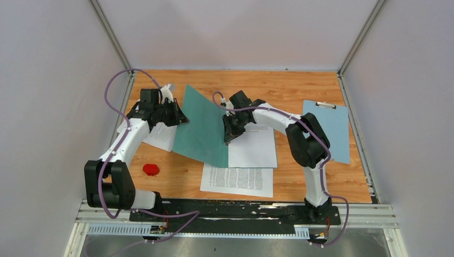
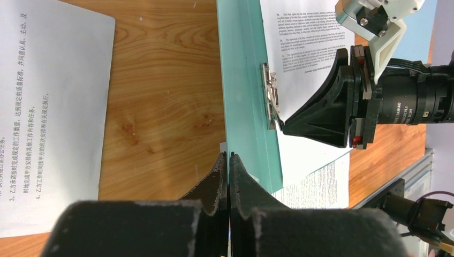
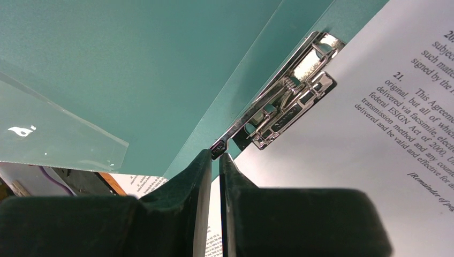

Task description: Put the files into the folder

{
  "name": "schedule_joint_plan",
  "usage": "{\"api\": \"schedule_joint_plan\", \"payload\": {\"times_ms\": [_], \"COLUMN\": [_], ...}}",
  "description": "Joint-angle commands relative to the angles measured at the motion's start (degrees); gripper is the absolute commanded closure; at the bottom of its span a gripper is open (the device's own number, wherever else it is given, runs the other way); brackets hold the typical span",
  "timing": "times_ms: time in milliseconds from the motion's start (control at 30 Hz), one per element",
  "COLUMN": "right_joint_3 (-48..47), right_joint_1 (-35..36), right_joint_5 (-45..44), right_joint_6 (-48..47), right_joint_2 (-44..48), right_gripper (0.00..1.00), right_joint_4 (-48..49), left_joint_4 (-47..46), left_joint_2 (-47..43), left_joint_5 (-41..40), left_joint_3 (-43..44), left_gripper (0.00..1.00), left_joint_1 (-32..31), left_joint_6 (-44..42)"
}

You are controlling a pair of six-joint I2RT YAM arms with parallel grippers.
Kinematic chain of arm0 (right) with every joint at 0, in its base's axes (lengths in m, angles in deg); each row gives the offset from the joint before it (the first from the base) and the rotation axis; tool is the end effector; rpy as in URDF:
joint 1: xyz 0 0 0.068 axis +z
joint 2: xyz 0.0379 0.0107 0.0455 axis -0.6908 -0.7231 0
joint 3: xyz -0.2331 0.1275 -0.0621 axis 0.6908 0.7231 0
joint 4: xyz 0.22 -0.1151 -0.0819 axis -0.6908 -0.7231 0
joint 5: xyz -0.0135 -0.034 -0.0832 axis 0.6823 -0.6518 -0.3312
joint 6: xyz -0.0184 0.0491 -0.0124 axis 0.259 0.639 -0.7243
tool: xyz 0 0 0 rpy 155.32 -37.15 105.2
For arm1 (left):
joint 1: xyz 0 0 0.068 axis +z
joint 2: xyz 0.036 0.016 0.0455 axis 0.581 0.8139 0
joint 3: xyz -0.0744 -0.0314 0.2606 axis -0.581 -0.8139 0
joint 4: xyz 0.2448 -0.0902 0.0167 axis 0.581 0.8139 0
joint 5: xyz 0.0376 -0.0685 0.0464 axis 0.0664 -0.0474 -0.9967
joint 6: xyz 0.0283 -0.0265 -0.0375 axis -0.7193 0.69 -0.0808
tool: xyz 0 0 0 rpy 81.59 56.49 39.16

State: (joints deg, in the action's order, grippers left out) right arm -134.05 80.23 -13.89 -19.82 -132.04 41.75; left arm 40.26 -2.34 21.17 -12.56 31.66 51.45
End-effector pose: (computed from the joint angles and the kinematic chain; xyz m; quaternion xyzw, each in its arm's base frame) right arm 0.3370 0.2690 0.1757 -0.2438 0.9219 0.2855 0.0961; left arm 0.2890 -0.0370 0.2687 -0.0225 0.9009 -0.3026 0.3103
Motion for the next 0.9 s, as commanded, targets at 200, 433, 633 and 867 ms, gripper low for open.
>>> {"api": "schedule_joint_plan", "payload": {"times_ms": [200, 433, 633, 867], "right_joint_3": [-2.0, -2.58, -3.3, -3.46], "right_joint_1": [0.1, 0.53, 0.89, 1.07], "right_joint_5": [-11.09, -12.65, -14.36, -13.12], "right_joint_6": [-1.53, -1.86, -2.07, -2.38], "right_joint_2": [-2.3, -3.09, -4.16, -2.65], "right_gripper": [0.89, 0.9, 0.9, 0.9], "right_joint_4": [-5.08, -6.09, -7.15, -5.77], "left_joint_4": [0.49, 0.56, 0.59, 0.61], "left_joint_2": [-1.37, -1.31, -1.12, -0.94], "left_joint_5": [-0.16, -0.16, -0.13, -0.15], "left_joint_3": [-0.19, -0.12, 0.01, 0.12], "left_gripper": [1.0, 1.0, 1.0, 1.0], "left_joint_1": [-0.36, -0.43, -0.39, -0.42], "left_joint_6": [-1.92, -1.93, -2.01, -1.93]}}
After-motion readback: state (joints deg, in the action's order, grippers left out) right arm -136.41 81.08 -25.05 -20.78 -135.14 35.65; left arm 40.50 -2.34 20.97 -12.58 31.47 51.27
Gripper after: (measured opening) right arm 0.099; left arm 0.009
